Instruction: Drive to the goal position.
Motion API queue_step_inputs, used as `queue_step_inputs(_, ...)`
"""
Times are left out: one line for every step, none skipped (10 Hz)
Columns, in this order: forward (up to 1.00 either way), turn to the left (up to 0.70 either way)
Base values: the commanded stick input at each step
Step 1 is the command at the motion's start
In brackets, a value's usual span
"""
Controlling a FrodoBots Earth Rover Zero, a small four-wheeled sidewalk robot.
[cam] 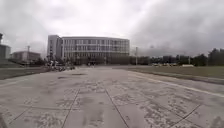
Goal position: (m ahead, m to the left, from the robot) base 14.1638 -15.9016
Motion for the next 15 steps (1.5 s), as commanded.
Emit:
queue_step_inputs(0.7,0.36)
queue_step_inputs(0.7,0.36)
queue_step_inputs(0.7,0.29)
queue_step_inputs(0.7,0.06)
queue_step_inputs(0.7,0.01)
queue_step_inputs(0.7,0.01)
queue_step_inputs(0.7,0.01)
queue_step_inputs(0.7,0.01)
queue_step_inputs(0.7,0.01)
queue_step_inputs(0.7,0.01)
queue_step_inputs(0.7,0.01)
queue_step_inputs(0.7,0.01)
queue_step_inputs(0.7,-0.09)
queue_step_inputs(0.7,-0.34)
queue_step_inputs(0.7,-0.34)
